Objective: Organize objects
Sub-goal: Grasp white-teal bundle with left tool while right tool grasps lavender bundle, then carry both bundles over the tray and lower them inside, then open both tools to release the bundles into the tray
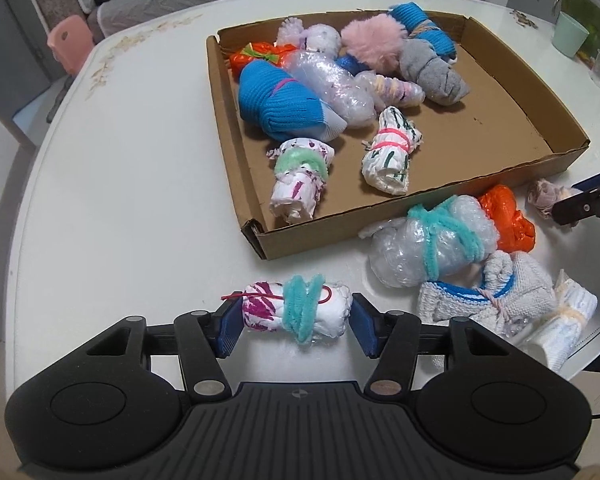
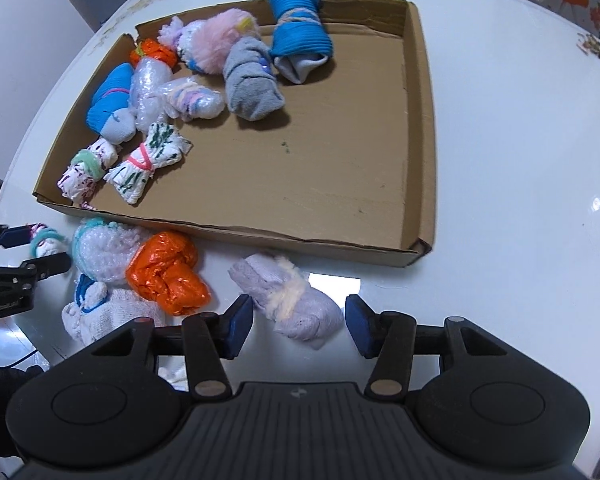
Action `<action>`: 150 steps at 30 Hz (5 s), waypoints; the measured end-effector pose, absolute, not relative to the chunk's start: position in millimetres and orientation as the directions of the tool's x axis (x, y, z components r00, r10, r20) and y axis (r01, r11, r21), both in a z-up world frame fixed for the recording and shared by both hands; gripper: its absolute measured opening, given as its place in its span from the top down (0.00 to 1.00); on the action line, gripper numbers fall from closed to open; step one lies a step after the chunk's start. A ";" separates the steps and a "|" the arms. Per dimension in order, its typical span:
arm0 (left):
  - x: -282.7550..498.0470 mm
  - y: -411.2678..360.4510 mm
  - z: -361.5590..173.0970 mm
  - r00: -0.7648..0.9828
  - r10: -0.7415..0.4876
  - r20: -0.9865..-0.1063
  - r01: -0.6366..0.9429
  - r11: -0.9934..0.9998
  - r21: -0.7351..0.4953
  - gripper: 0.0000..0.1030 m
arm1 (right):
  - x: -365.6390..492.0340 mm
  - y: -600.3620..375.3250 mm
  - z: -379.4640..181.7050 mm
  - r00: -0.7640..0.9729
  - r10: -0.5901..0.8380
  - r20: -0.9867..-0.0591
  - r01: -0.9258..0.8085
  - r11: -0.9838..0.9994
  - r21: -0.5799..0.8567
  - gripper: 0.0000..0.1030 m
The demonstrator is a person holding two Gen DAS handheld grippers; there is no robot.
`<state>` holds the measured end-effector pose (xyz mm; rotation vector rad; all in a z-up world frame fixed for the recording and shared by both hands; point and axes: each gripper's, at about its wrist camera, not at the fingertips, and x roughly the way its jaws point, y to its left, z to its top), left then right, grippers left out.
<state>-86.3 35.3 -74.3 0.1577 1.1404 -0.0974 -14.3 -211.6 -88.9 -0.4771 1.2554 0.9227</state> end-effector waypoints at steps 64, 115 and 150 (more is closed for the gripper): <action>100.2 -148.1 -63.3 0.512 -0.318 -0.798 0.764 0.594 0.253 0.43 | 114.5 -146.2 -52.1 0.130 0.564 -0.816 -0.748 0.596 0.293 0.76; 92.6 -129.6 -52.3 0.526 -0.263 -0.809 0.699 0.676 0.235 0.16 | 117.8 -139.8 -55.1 0.110 0.614 -0.782 -0.716 0.594 0.366 0.52; 83.6 -128.7 -52.7 0.488 -0.277 -0.828 0.684 0.711 0.164 0.16 | 112.7 -143.9 -46.0 0.064 0.583 -0.810 -0.696 0.608 0.382 0.20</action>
